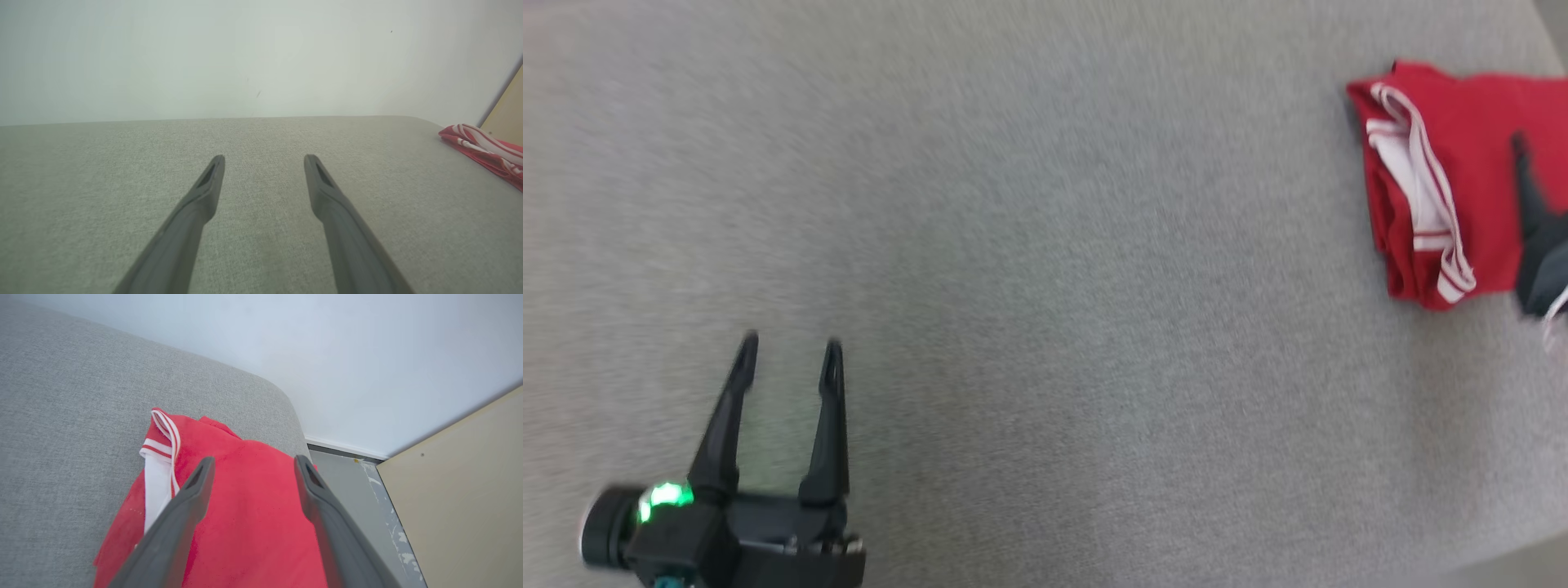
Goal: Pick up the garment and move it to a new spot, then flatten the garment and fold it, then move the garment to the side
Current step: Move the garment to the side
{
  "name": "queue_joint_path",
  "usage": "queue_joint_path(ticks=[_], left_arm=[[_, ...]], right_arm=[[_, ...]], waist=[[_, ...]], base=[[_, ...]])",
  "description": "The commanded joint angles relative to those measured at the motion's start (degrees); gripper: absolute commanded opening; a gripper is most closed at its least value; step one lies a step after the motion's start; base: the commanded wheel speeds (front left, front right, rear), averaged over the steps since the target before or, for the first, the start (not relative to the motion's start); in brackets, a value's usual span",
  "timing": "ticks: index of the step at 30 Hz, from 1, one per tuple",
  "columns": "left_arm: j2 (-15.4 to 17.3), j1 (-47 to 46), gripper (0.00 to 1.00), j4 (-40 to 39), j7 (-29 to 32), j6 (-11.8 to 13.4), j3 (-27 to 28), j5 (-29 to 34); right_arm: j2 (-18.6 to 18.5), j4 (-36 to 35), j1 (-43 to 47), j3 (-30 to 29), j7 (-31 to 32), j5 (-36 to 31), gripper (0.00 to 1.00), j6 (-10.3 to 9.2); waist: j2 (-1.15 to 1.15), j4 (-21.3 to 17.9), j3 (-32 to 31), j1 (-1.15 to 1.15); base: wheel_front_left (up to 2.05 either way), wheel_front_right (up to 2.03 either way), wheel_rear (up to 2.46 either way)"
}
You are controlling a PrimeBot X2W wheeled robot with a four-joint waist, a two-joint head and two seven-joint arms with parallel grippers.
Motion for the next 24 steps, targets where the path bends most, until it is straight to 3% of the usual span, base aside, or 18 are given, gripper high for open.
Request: queue_joint_path(ticks=[1, 7, 14, 19, 24], left_arm=[[-0.50, 1.96, 1.00, 0.89, -0.16, 0.42, 0.71, -0.40], [-1.80, 7.20, 1.00, 4.53, -0.16, 1.81, 3.58, -0.67], [-2.21, 10.73, 1.00, 8.52, -0.16, 2.36, 5.46, -0.21], [-2.36, 12.23, 1.00, 12.58, -0.16, 2.11, 6.12, 0.52], [-2.39, 12.86, 1.00, 16.35, -0.16, 1.61, 6.31, 1.16]], right_arm=[[0.80, -1.55, 2.99, -0.10, -0.95, 1.42, 1.00, -0.16], [5.56, -9.85, 15.42, -2.43, -5.62, 4.36, 1.00, -0.16], [15.48, -19.12, 31.14, -5.57, -13.04, 1.67, 1.00, -0.16], [21.60, -18.76, 38.52, -6.14, -16.92, 0.12, 1.00, -0.16], [25.12, -15.04, 41.40, -5.65, -19.51, -0.63, 1.00, -0.16]], waist=[[0.00, 5.75, -8.57, 0.00], [0.00, 9.92, -16.97, 0.00], [0.00, 14.21, -23.23, 0.00], [0.00, 15.30, -25.99, 0.00], [0.00, 14.77, -27.37, 0.00]], base=[[0.00, 0.00, 0.00], [0.00, 0.00, 0.00], [0.00, 0.00, 0.00], [0.00, 0.00, 0.00], [0.00, 0.00, 0.00]])
